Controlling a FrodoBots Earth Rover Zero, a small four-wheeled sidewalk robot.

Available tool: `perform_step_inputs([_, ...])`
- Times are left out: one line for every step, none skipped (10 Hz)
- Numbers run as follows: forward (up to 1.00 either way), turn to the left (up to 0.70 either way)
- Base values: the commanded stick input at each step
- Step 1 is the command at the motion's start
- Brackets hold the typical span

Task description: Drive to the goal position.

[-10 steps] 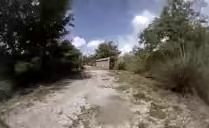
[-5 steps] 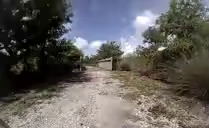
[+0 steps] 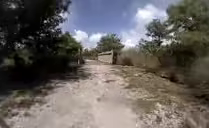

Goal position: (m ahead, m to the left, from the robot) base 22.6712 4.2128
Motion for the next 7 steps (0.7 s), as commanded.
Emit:
perform_step_inputs([0.85,0.0])
perform_step_inputs([0.85,0.0])
perform_step_inputs([0.85,0.0])
perform_step_inputs([0.85,0.0])
perform_step_inputs([0.85,0.0])
perform_step_inputs([0.85,0.0])
perform_step_inputs([0.85,0.0])
